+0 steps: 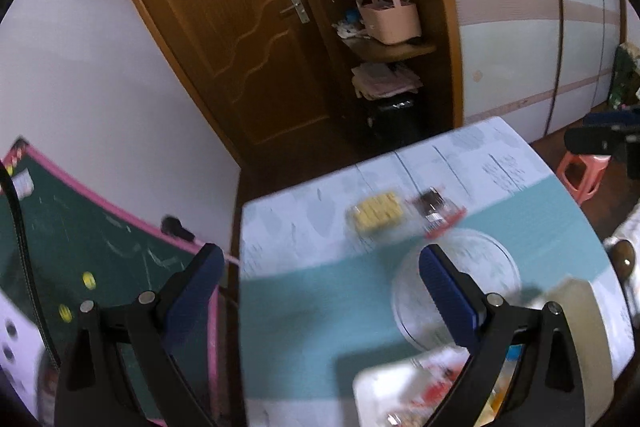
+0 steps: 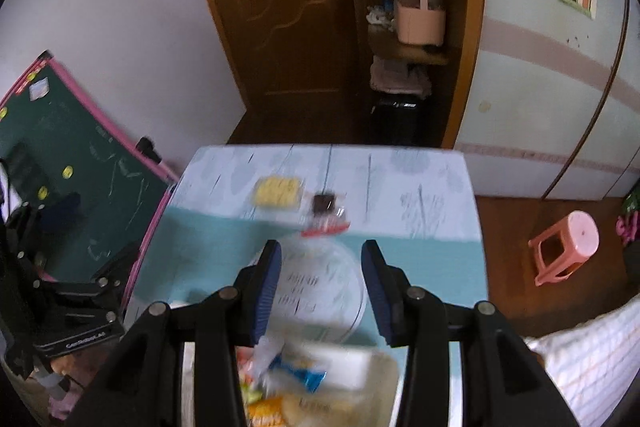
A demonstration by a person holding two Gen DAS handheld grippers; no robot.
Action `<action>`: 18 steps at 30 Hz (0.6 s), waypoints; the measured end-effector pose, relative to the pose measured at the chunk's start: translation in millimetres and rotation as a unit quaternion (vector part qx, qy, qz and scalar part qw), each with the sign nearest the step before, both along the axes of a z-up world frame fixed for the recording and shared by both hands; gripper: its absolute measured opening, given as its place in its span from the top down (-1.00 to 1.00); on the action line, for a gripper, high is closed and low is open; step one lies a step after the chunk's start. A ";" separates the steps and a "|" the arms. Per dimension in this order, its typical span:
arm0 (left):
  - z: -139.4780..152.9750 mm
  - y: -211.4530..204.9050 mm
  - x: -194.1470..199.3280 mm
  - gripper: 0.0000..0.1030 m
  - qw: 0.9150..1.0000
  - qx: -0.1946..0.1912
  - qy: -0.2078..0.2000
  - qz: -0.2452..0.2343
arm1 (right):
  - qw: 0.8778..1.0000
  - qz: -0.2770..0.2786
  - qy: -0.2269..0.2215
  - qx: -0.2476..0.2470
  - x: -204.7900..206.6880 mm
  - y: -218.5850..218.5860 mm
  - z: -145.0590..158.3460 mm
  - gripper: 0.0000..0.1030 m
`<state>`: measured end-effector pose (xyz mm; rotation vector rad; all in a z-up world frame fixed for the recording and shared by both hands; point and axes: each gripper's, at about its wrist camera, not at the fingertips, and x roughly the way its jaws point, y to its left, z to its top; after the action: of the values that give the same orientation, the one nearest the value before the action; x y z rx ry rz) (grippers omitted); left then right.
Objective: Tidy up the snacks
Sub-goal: 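Move both tools back over the remaining snacks on the table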
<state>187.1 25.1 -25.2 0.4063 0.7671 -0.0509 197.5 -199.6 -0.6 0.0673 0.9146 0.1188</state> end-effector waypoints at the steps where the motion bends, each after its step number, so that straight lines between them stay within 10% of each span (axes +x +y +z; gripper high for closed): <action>1: 1.5 -0.7 13.2 -0.90 1.000 0.006 0.002 0.000 | 1.000 -0.004 0.001 -0.006 15.0 -1.5 2.9 0.19; 9: -28.6 -2.6 111.0 -0.90 0.997 -0.010 0.071 0.004 | 0.999 -0.020 0.042 -0.017 110.9 -7.6 -18.9 0.19; 18: -138.2 -16.8 176.1 -0.90 0.991 0.057 0.120 -0.005 | 0.989 -0.015 0.148 0.023 170.4 -1.3 -134.7 0.18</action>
<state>363.2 8.3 -163.5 0.5176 1.0080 -0.0657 368.0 -200.9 -135.3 0.1445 1.2076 0.1043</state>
